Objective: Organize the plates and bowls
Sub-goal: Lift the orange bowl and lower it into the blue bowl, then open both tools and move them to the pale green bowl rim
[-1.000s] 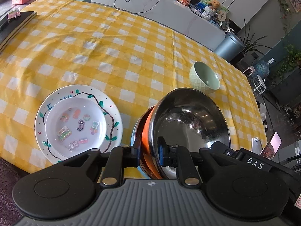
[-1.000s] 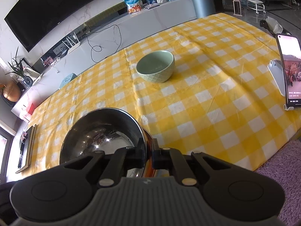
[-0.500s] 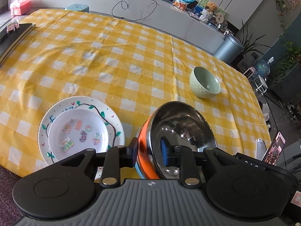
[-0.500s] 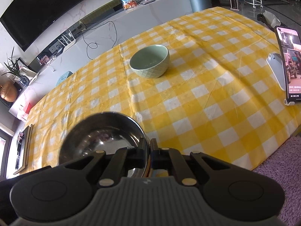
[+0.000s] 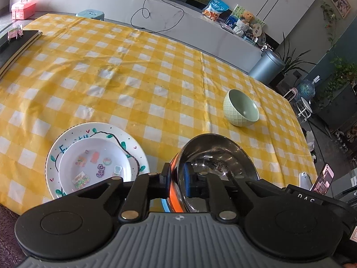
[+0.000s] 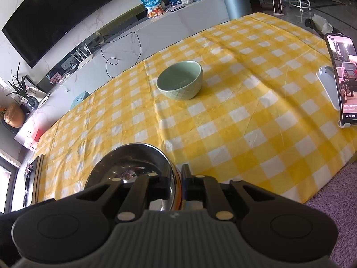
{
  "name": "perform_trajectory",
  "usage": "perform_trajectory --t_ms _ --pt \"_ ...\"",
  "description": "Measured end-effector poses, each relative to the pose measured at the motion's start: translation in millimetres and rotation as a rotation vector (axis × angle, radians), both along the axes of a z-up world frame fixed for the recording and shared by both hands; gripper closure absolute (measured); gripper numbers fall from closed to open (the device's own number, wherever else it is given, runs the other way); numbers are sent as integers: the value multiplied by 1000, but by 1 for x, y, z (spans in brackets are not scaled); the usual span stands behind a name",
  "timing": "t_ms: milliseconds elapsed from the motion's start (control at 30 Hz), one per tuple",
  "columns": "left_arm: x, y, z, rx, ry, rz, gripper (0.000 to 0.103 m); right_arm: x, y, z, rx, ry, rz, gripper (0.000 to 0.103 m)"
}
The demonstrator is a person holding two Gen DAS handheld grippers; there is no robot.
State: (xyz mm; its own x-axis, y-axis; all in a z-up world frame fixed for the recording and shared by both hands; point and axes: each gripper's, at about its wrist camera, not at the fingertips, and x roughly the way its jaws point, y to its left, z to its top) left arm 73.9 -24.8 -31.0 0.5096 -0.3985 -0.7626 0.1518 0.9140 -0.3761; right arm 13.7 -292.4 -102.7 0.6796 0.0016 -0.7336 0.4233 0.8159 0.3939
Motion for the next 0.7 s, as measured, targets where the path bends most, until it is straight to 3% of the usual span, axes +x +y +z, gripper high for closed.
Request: perform_trajectory --t_ms 267,400,500,567,700 --pt "1 3 -4 0 9 0 95 0 2 -1 -6 -3 10 97" --pt "-2 4 8 -15 -29 4 87 -3 0 4 -5 -34 1 91" --pt "-2 1 15 14 -57 -11 84 -3 0 11 -25 -58 14 61" --pt "-2 -1 19 38 -65 -23 84 -4 0 16 -53 -78 15 59" --pt "1 -7 25 73 -81 -47 80 -6 -1 25 -110 -118 34 38"
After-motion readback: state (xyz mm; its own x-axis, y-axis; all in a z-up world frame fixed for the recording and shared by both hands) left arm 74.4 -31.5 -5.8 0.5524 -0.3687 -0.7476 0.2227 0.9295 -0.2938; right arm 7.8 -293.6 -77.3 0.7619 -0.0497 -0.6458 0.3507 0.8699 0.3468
